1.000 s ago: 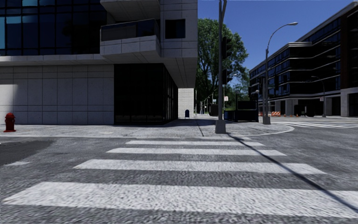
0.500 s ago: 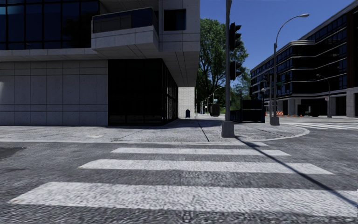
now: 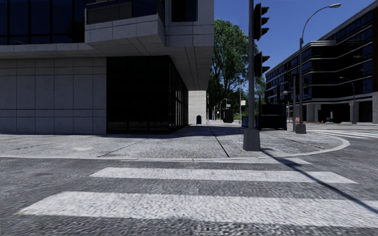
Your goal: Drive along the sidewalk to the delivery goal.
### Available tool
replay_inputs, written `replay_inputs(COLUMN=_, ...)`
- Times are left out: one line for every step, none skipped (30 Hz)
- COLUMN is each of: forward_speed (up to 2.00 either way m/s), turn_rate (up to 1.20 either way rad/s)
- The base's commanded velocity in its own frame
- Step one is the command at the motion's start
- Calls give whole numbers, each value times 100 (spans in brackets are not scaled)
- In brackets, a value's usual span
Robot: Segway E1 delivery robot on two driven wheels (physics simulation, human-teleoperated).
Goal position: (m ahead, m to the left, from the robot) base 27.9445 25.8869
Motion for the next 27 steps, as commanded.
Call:
replay_inputs(forward_speed=197, turn_rate=-11)
replay_inputs(forward_speed=197, turn_rate=-11)
replay_inputs(forward_speed=197, turn_rate=-15)
replay_inputs(forward_speed=197, turn_rate=-15)
replay_inputs(forward_speed=197, turn_rate=-20)
replay_inputs(forward_speed=197, turn_rate=-21)
replay_inputs(forward_speed=197, turn_rate=-21)
replay_inputs(forward_speed=197, turn_rate=-21)
replay_inputs(forward_speed=197, turn_rate=-19)
replay_inputs(forward_speed=197, turn_rate=0)
replay_inputs(forward_speed=197, turn_rate=0)
replay_inputs(forward_speed=197, turn_rate=0)
replay_inputs(forward_speed=197, turn_rate=0)
replay_inputs(forward_speed=197, turn_rate=0)
replay_inputs(forward_speed=197, turn_rate=0)
replay_inputs(forward_speed=197, turn_rate=0)
replay_inputs(forward_speed=197, turn_rate=-13)
replay_inputs(forward_speed=197, turn_rate=-43)
replay_inputs(forward_speed=197, turn_rate=-43)
replay_inputs(forward_speed=197, turn_rate=-47)
replay_inputs(forward_speed=197, turn_rate=-50)
replay_inputs(forward_speed=197, turn_rate=-50)
replay_inputs(forward_speed=197, turn_rate=-50)
replay_inputs(forward_speed=197, turn_rate=-50)
replay_inputs(forward_speed=197, turn_rate=-12)
replay_inputs(forward_speed=197, turn_rate=-12)
replay_inputs(forward_speed=197, turn_rate=0)
